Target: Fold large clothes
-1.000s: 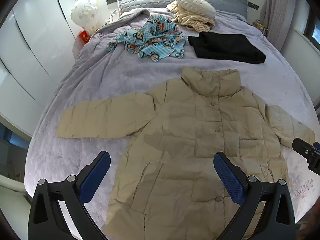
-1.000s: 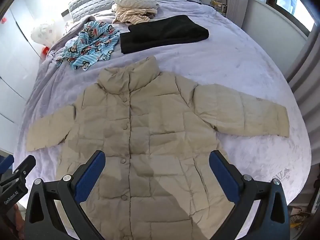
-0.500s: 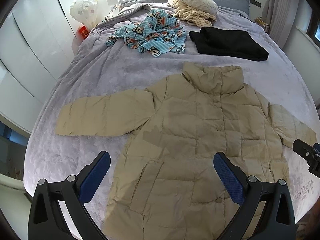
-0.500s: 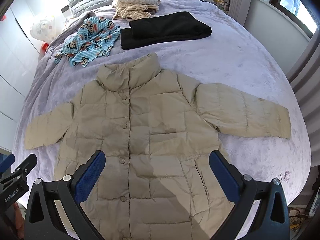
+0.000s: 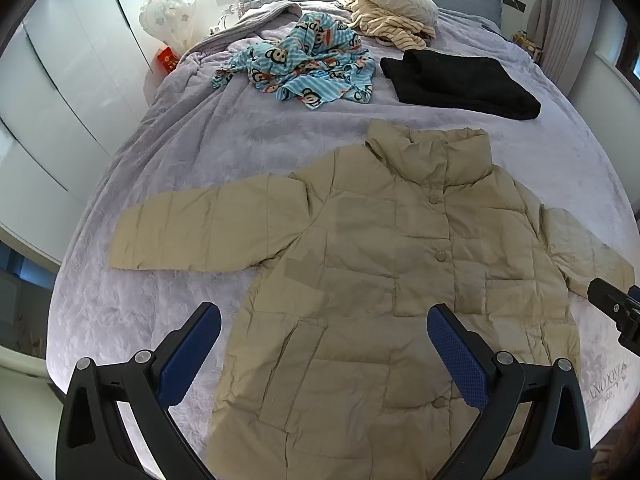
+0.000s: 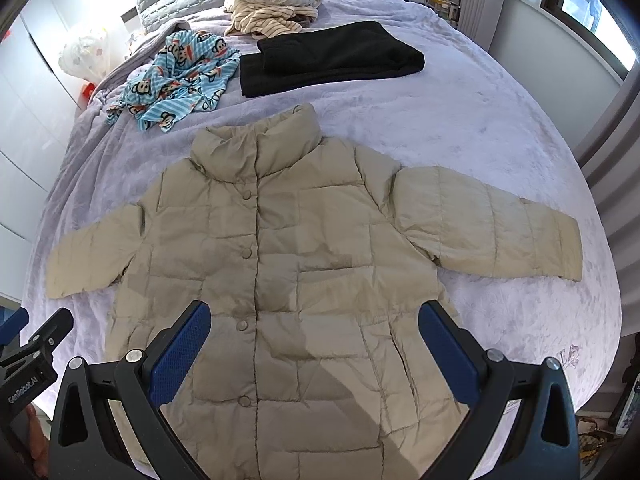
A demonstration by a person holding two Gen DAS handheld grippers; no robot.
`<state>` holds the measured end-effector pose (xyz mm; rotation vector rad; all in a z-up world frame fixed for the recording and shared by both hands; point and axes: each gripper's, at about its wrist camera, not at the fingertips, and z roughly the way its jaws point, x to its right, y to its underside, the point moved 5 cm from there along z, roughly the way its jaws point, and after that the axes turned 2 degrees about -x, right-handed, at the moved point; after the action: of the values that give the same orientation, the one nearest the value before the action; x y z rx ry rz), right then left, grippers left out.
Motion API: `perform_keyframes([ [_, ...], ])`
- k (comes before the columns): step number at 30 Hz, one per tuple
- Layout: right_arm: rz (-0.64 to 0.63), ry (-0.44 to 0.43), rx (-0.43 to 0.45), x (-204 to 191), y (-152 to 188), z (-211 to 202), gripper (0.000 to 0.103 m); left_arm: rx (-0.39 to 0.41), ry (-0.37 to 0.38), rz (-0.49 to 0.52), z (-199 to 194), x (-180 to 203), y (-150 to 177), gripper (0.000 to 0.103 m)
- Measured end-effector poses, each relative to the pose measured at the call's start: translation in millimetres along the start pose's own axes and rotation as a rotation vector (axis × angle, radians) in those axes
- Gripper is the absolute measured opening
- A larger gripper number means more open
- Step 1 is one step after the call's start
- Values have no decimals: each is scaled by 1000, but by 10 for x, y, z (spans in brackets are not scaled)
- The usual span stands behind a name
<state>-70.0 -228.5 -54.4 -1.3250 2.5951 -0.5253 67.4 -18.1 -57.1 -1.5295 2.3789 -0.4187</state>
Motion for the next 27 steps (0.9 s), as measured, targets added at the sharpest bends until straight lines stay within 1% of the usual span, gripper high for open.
perform_keyframes([
  [8, 3, 2, -4, 4, 3, 31, 103, -5, 3, 15, 19, 44, -2, 103],
  [27, 3, 3, -6, 5, -11, 48, 103, -7, 2, 15, 28, 27, -10, 103],
])
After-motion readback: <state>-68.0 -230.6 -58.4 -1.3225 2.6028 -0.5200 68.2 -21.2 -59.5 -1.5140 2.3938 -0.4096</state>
